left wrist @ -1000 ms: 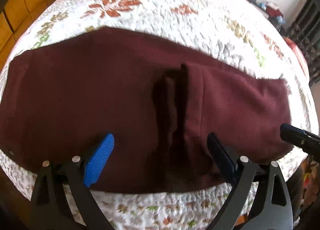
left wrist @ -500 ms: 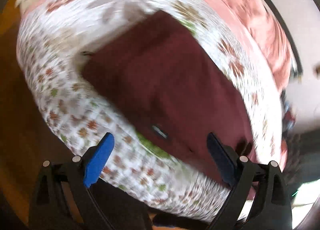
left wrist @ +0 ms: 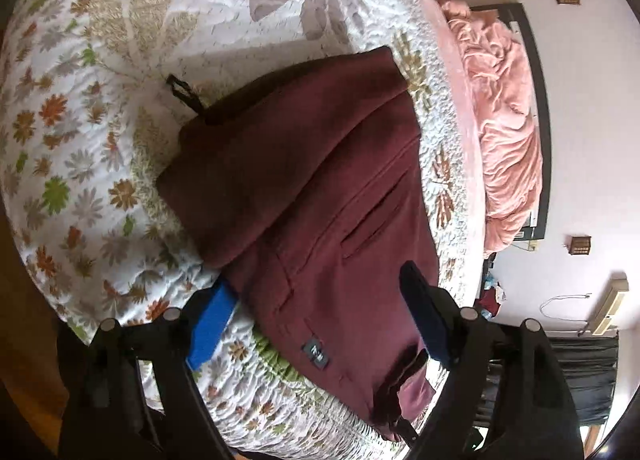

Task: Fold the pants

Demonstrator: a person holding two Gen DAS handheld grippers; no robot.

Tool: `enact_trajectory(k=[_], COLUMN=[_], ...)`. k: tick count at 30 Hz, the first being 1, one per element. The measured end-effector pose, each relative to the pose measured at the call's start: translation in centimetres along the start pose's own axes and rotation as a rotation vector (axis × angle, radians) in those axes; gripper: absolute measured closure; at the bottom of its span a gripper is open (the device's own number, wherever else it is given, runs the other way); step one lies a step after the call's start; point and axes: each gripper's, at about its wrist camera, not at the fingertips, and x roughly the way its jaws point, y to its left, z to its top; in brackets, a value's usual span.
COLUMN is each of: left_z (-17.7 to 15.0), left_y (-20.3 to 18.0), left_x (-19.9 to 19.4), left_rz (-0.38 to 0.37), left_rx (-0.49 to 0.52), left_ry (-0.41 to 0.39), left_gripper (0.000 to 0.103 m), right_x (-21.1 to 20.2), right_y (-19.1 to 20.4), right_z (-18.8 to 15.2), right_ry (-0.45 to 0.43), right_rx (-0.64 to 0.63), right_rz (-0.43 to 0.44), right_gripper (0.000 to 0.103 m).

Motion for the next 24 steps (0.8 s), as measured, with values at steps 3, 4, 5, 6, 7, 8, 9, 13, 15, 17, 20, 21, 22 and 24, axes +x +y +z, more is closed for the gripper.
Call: enact_trajectory(k=[3,4,5,6,7,8,9,13,15,17,20,21,22,24], left_z=[0.6,0.7,0.6,0.4,0.2,-0.1,-0.1,0.8,1.5,1.9,1.6,1.4,1.3,1.1], left_y=[0.9,1.1,1.4,1.2,0.8,0.2,-0.5,-0.2,1.0,0.8,-1.1,-1.8,-2.2,-2.9], left_x=[1.0,1.1,0.8,0.3,-0.3,-0.8,-1.0,0.1,1.2,1.9,1.8,1.2,0.8,0.5], left_rz=[-0.012,-0.032,-0.049,-0.077,-0.104,-0.150,-0.168,-0.109,-0.057,-0.049,-0.034,-0.044,-0.052,-0.039], left_rx=[-0.050,-0.069,-0.079,-0.068,-0.038,0.014,0.050,0.047,-0.016,-0.027,0.021,0.056,0.083,0.113], left_ry=[0.023,0.013,0.005,0.000,-0.006,-0.014,-0.018,-0.042,-0.030,-0.036,-0.072,-0.090,-0.103,-0.119], left_gripper=[0.018,0.018,0.023,0.028,0.029,0.038,0.049,0.055,0.047,0.047,0.060,0.072,0.075,0.076], right_x=[0.0,0.0,0.0,0.0,0.0,0.1,0.2,0.4,0.4,0.4,0.4,0.4,0.5,0.5], right_y=[-0.1,-0.1,-0.1,-0.1,-0.1,-0.2,-0.3,-0.3,-0.3,-0.3,-0.5,-0.5,-0.6,-0.7], right_z=[0.0,0.0,0.0,0.0,0.0,0.1,0.1,0.3,0.3,0.2,0.3,0.3,0.3,0.3], right_ry=[0.000,0.000,0.000,0.001,0.002,0.002,0.003,0.002,0.001,0.001,0.004,0.004,0.005,0.004], right_rx=[0.002,0.000,-0.001,-0.004,-0.004,-0.003,0.000,0.006,0.004,-0.002,0.006,0.008,0.008,0.011], right_rz=[0.001,0.001,0.002,0.003,0.005,0.007,0.007,0.007,0.007,0.008,0.016,0.018,0.020,0.023], right_gripper=[0.053,0.053,0.053,0.053,0.053,0.053,0.053,0.052,0.052,0.052,0.052,0.052,0.051,0.051])
